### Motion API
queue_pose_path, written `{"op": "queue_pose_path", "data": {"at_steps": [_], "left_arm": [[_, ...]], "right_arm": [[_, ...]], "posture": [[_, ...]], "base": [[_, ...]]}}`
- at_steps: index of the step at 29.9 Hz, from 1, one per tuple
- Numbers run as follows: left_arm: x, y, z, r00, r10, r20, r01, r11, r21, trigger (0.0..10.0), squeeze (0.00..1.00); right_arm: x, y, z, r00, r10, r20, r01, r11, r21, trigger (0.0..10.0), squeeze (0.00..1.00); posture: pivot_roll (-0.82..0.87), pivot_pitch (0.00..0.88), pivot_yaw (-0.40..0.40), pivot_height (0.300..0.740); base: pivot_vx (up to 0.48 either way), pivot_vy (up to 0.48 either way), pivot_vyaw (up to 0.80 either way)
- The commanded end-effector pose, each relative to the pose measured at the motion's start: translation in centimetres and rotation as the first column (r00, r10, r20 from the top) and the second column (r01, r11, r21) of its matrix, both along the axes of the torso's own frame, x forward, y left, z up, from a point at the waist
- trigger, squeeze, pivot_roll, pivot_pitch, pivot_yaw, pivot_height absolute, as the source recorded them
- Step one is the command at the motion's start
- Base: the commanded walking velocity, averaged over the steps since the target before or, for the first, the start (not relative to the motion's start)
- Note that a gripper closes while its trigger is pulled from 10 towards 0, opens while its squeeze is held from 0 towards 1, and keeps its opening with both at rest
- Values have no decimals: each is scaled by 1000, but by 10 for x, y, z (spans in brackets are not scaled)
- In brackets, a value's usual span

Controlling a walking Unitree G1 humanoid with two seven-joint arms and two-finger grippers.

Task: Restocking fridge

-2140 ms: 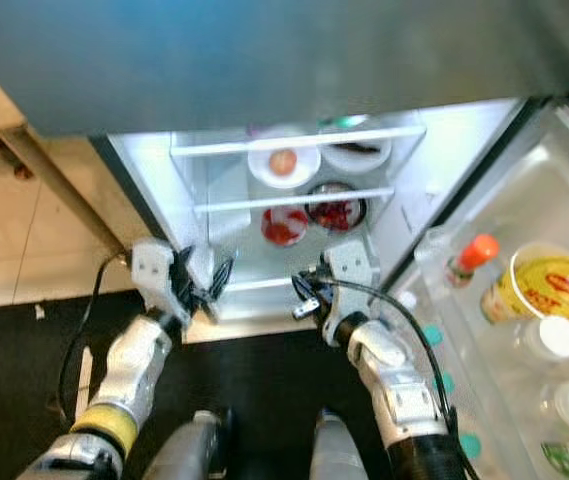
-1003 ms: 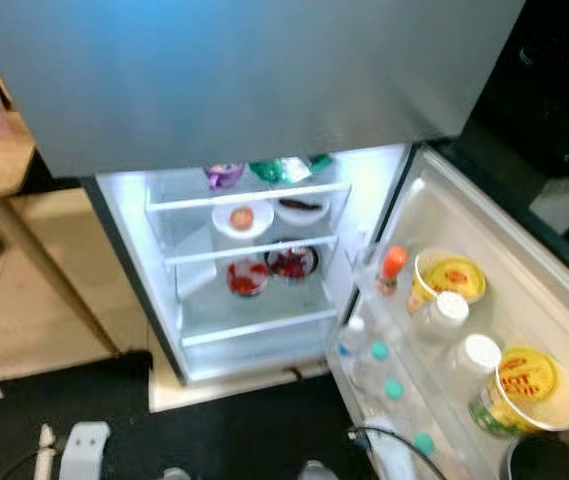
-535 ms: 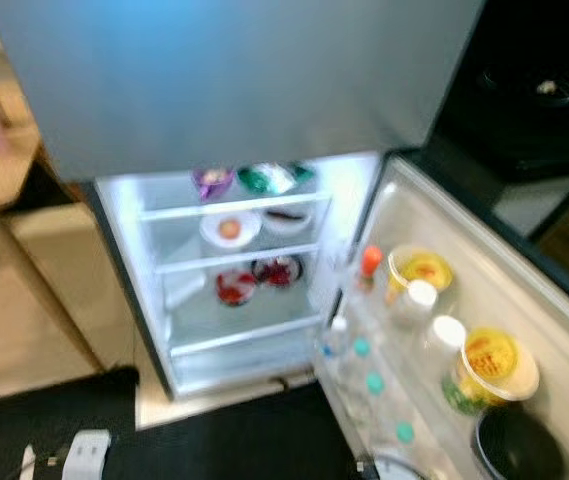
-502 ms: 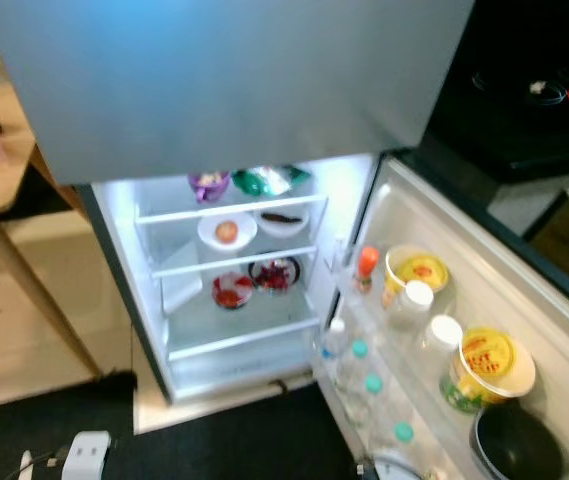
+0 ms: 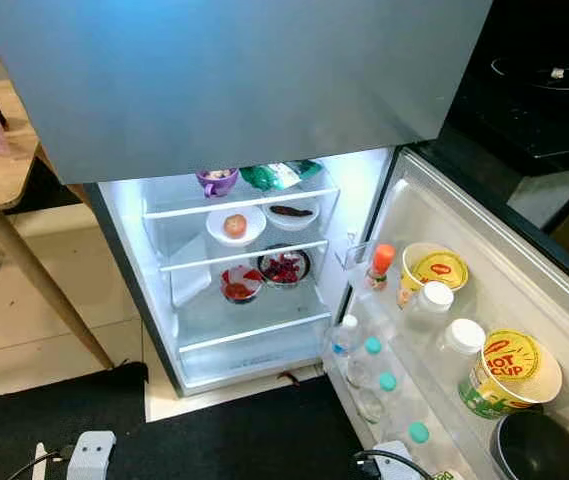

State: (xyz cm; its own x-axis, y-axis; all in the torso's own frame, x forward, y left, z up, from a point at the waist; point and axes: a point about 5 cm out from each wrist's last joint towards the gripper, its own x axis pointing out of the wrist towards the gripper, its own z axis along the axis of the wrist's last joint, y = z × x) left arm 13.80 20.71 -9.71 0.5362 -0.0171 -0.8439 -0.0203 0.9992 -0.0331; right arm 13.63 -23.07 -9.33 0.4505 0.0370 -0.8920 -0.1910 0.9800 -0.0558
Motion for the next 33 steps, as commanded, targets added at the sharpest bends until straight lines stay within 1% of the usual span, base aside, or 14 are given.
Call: {"op": "queue_pose_path", "data": {"at_steps": [1, 3, 6, 20, 29, 33], "left_arm": [[-5, -6, -3, 999, -13, -32, 13, 1000, -8, 10000, 0], [-5, -7, -3, 999, -14, -35, 14, 1000, -8, 10000, 0], [-5, -7, -4, 999, -17, -38, 17, 1000, -7, 10000, 0], [-9, -7, -5, 998, -22, -58, 22, 1000, 0, 10000, 0], [-7, -9, -5, 998, -19, -53, 19, 1000, -3, 10000, 0], [-7, -9, -5, 998, -26, -49, 26, 1000, -7, 10000, 0]], "right_arm": [[-3, -1, -1, 1000, -6, -11, 6, 1000, -8, 10000, 0], [-4, -1, -1, 1000, -5, -12, 5, 1000, -8, 10000, 0], [-4, -1, -1, 1000, -5, -13, 5, 1000, -8, 10000, 0], [-6, 1, -3, 1000, 6, -21, -6, 1000, -14, 10000, 0], [-5, 0, -2, 1000, 10, -21, -11, 1000, -18, 10000, 0], [-5, 0, -2, 1000, 11, -21, -11, 1000, -18, 10000, 0]], "posture": [[-47, 63, -15, 740], [-47, 63, -15, 740], [-46, 65, -14, 740], [-41, 63, -18, 740], [-40, 61, -22, 740], [-41, 61, -24, 740]], "base": [[0, 0, 0], [0, 0, 0], [-307, 0, 0], [-362, 0, 0], [-374, 0, 0], [0, 0, 0]]}}
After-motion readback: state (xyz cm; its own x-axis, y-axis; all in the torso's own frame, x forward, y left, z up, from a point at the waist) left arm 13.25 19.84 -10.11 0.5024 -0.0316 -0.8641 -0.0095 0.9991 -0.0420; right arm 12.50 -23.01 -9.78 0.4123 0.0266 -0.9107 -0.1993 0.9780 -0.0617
